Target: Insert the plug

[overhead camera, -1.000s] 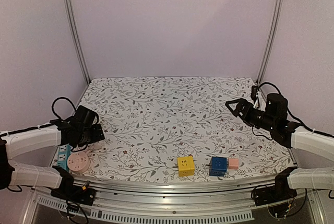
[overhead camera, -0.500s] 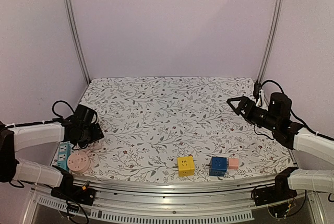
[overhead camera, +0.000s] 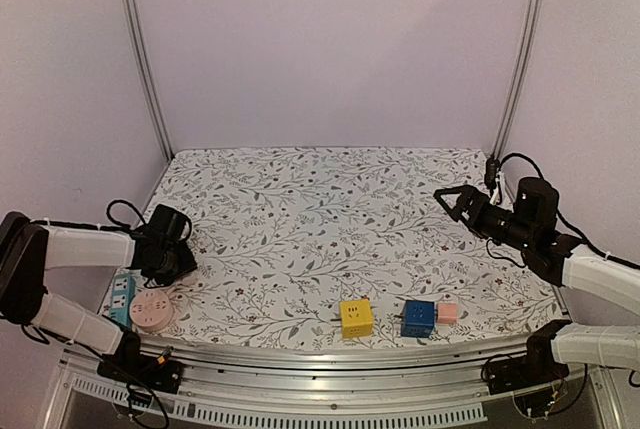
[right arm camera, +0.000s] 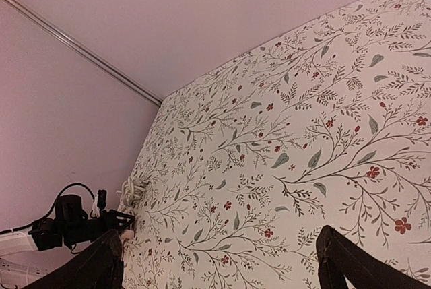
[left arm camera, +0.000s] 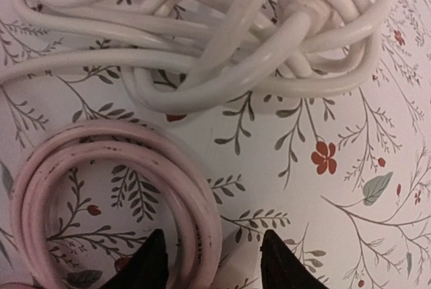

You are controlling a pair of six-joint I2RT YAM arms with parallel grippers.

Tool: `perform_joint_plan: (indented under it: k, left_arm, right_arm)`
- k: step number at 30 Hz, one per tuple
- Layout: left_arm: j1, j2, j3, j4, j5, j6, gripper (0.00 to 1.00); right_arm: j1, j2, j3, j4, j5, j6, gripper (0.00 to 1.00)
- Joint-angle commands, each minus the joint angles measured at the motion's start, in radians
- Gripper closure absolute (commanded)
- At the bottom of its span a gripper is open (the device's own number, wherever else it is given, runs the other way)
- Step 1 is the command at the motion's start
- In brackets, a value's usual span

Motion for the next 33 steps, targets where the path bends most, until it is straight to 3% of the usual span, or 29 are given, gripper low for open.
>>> perform_joint_plan:
  k: [1, 3, 6, 21, 33]
  left_arm:
    - [0.006, 0.015, -0.019, 0.037, 0.026, 0.005, 0.73]
    - [0.005, 0.010, -0.017, 0.038, 0.035, 0.007, 0.88]
    - [-0.007, -0.004, -0.016, 0.036, 0.052, 0.005, 1.00]
    - [-0.245, -0.069, 0.109, -0.007, -0.011, -0.080, 1.00]
    - [-0.411, 0.164, 0.323, 0.061, -0.049, -0.113, 1.00]
  right_arm:
    - [0.005, -0.009, -0.008, 0.005, -0.006, -0.012, 0.01]
    - [0.006, -0.007, -0.007, 0.005, -0.005, -0.011, 0.01]
    - [0.005, -0.005, -0.007, 0.007, -0.007, -0.013, 0.01]
    - [0.006, -0.010, -0.005, -0.004, 0.003, -0.023, 0.01]
    - [0.006, -0.020, -0.004, -0.018, 0.017, -0.031, 0.01]
